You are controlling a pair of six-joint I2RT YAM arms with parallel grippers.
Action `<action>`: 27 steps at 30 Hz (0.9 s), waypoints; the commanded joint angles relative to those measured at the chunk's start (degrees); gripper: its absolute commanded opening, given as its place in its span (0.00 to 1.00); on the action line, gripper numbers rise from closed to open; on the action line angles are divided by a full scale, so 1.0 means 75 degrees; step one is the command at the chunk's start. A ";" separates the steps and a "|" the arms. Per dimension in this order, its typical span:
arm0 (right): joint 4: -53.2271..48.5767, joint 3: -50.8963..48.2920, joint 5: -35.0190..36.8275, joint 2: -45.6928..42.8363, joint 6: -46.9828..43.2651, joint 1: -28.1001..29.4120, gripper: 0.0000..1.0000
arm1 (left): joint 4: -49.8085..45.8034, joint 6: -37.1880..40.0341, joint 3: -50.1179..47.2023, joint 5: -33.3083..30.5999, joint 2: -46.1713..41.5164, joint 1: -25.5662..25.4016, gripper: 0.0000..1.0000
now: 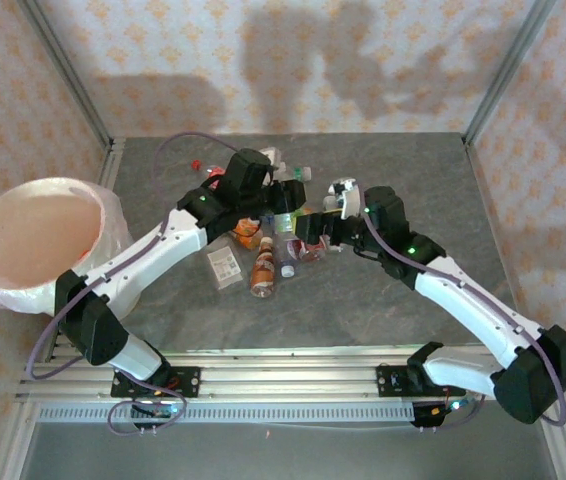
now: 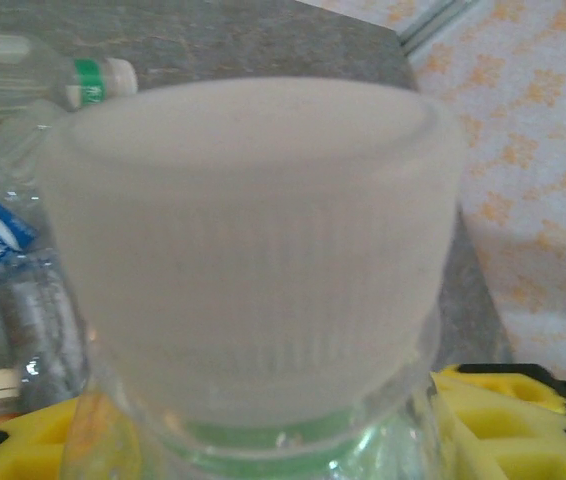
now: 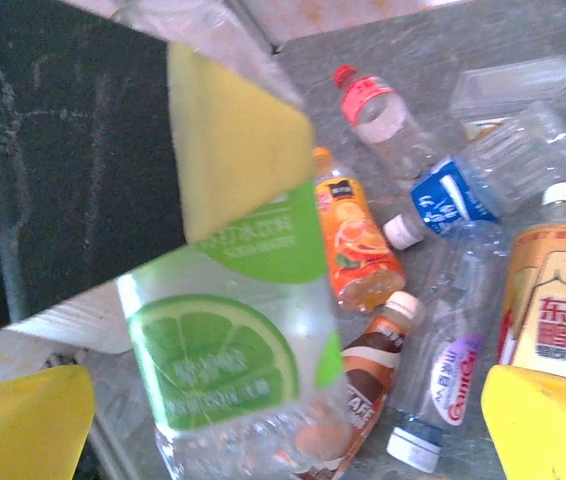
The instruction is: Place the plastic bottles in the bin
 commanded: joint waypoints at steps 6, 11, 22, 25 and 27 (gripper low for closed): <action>-0.0174 0.0052 0.0911 -0.0219 0.0267 0.0020 0.99 | -0.0868 0.0469 0.0246 -0.0977 -0.0885 0.0579 0.45; -0.0210 0.0033 0.2028 -0.0281 0.0588 0.0020 0.99 | -0.1704 0.1071 0.0648 -0.1931 -0.1397 0.0681 0.44; 0.0424 -0.0201 0.2535 -0.0328 0.0755 0.0019 0.99 | -0.4021 0.2313 0.2471 -0.5098 -0.1814 0.0765 0.43; 0.0513 -0.0210 0.2702 -0.0322 0.0726 0.0019 0.99 | -0.4583 0.2746 0.2928 -0.6426 -0.1892 0.0782 0.43; 0.0580 -0.0224 0.2760 -0.0317 0.0651 0.0030 0.99 | -0.4719 0.3153 0.3093 -0.7158 -0.1982 0.0831 0.44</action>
